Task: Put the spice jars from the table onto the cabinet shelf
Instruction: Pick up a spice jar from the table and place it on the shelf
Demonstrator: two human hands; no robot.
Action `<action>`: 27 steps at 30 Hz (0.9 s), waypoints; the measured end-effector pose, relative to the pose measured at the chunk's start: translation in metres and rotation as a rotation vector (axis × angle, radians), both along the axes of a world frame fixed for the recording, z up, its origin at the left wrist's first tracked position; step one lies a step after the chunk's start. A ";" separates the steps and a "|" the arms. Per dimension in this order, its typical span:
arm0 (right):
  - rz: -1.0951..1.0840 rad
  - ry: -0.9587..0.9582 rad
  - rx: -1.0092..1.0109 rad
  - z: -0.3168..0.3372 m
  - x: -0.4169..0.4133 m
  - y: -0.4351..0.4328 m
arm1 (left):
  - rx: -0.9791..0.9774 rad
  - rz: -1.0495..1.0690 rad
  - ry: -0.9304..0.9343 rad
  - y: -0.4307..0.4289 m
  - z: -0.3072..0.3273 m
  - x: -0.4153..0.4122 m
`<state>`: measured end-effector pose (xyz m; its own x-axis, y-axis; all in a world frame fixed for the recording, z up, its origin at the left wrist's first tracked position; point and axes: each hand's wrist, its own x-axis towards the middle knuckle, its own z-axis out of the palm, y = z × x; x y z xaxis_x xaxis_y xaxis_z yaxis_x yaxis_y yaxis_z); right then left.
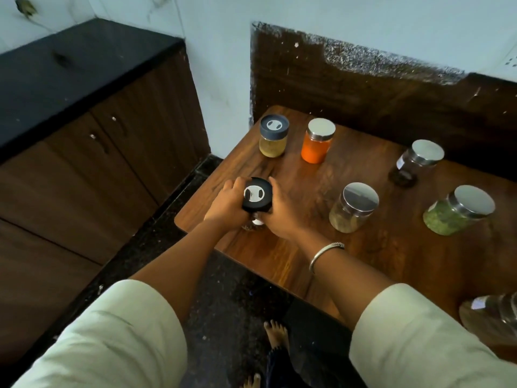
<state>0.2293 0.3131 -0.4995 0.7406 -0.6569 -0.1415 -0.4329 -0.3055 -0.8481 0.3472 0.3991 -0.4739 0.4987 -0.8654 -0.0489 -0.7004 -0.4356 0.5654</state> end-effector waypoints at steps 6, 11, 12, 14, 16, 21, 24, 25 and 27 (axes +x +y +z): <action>-0.187 -0.296 -0.034 0.039 -0.035 0.005 | -0.301 -0.108 0.286 0.000 0.047 -0.016; -0.353 -0.477 -0.101 0.095 -0.073 0.016 | -0.516 -0.217 0.581 0.004 0.101 -0.056; -0.385 -0.529 -0.099 0.108 -0.085 0.020 | -0.557 -0.242 0.629 0.006 0.112 -0.069; -0.406 -0.633 -0.076 0.126 -0.098 0.024 | -0.612 -0.269 0.684 0.007 0.126 -0.088; -0.418 -0.689 -0.094 0.138 -0.112 0.025 | -0.650 -0.289 0.728 0.009 0.139 -0.104; -0.299 -0.815 0.012 0.159 -0.155 0.016 | -0.689 -0.370 0.888 -0.004 0.164 -0.135; -0.249 -0.837 0.044 0.165 -0.177 0.004 | -0.684 -0.400 0.947 -0.022 0.174 -0.156; -0.261 -0.839 0.038 0.166 -0.182 0.000 | -0.685 -0.394 0.960 -0.028 0.177 -0.164; -0.311 -0.856 0.009 0.171 -0.197 -0.013 | -0.697 -0.390 0.919 -0.042 0.181 -0.183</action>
<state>0.0327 0.2996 -0.3287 0.3848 -0.8459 0.3692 0.2837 -0.2722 -0.9194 0.1646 0.3574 -0.2933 0.2233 -0.9312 0.2882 0.0682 0.3098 0.9483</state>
